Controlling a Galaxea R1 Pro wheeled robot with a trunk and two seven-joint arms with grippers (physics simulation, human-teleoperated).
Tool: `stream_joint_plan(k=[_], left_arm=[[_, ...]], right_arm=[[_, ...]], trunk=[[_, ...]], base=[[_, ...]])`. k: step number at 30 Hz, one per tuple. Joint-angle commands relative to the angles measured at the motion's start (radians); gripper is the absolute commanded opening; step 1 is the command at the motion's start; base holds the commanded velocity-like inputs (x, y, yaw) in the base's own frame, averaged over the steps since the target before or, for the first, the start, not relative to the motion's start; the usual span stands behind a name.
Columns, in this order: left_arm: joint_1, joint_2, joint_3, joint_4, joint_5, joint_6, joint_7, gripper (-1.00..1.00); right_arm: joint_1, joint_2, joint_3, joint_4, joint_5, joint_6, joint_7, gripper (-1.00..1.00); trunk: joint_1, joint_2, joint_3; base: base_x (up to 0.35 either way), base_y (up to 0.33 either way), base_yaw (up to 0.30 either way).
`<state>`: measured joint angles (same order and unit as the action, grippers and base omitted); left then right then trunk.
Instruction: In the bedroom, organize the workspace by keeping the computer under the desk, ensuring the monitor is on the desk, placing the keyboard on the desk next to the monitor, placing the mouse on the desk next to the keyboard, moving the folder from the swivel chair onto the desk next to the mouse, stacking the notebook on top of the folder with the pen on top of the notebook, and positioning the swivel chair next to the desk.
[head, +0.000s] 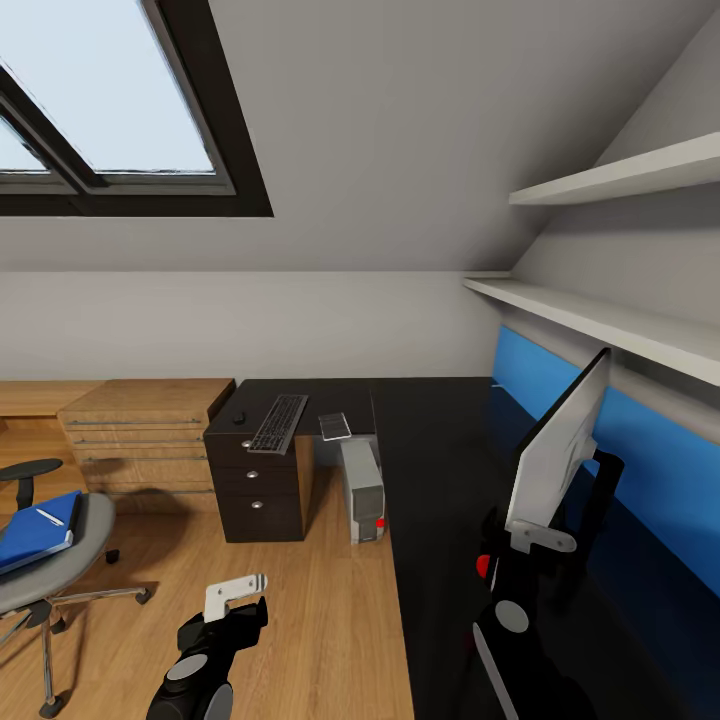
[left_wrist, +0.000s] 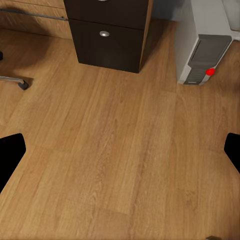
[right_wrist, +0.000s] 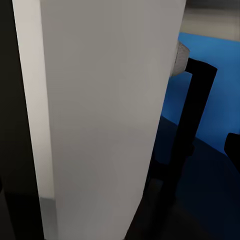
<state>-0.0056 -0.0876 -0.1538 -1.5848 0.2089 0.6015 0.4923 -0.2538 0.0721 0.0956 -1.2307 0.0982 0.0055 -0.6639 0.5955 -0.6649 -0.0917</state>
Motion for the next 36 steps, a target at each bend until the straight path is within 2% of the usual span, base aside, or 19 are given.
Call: stream_joint_plan(k=[1, 9, 36], left_arm=[[-0.001, 0.000, -0.001, -0.001, 0.011, 0.002, 0.009, 1.00], [-0.001, 0.000, -0.001, -0.001, 0.011, 0.002, 0.009, 1.00], [-0.001, 0.000, -0.002, -0.001, 0.011, 0.002, 0.009, 1.00]], right_arm=[[-0.001, 0.000, 0.001, 0.000, 0.005, 0.001, -0.005, 1.00], [-0.001, 0.000, 0.001, 0.000, 0.005, 0.001, -0.005, 1.00], [-0.001, 0.002, 0.001, 0.000, 0.005, 0.001, -0.006, 1.00]], trunk=[[0.000, -0.001, -0.002], [0.000, -0.001, -0.002], [0.000, -0.001, -0.002]], base=[[0.000, 0.000, 0.000], [-0.091, -0.085, 0.000], [-0.236, -0.235, 0.000]])
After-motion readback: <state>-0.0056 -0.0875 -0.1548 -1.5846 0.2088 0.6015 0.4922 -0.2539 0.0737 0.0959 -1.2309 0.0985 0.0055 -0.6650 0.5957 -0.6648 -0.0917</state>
